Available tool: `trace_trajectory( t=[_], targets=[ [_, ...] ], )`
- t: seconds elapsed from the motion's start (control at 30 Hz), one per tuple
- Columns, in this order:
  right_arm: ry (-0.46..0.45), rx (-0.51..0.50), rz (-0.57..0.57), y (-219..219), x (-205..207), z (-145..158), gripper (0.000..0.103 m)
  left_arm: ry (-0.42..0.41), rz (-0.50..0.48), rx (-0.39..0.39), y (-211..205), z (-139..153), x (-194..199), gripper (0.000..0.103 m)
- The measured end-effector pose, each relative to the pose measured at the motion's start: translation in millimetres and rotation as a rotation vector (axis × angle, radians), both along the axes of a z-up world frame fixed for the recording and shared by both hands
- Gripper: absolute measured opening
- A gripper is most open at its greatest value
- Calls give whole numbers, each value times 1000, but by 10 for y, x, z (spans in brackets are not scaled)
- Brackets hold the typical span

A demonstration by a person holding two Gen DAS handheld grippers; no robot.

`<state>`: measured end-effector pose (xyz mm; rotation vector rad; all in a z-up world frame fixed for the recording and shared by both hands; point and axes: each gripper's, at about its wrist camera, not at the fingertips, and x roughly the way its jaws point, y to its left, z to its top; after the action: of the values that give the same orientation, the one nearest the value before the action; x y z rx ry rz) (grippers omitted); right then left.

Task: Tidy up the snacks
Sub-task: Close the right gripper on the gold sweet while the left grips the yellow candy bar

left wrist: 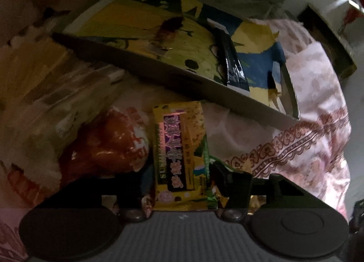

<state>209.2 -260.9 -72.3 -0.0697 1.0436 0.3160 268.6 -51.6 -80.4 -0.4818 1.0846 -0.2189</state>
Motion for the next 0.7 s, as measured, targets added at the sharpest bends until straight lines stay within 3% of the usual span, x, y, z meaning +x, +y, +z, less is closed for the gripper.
trace_trajectory(
  t=[0.17, 0.53, 0.7],
  targets=[
    [2, 16, 12, 29, -14, -7, 67, 30, 24, -87, 136, -55, -50, 53],
    [1, -18, 61, 114, -14, -18, 67, 19, -62, -24, 157, 30, -206, 53],
    [-43, -33, 63, 128, -28, -51, 73, 8, -62, -27, 152, 8, -198, 53]
  ],
)
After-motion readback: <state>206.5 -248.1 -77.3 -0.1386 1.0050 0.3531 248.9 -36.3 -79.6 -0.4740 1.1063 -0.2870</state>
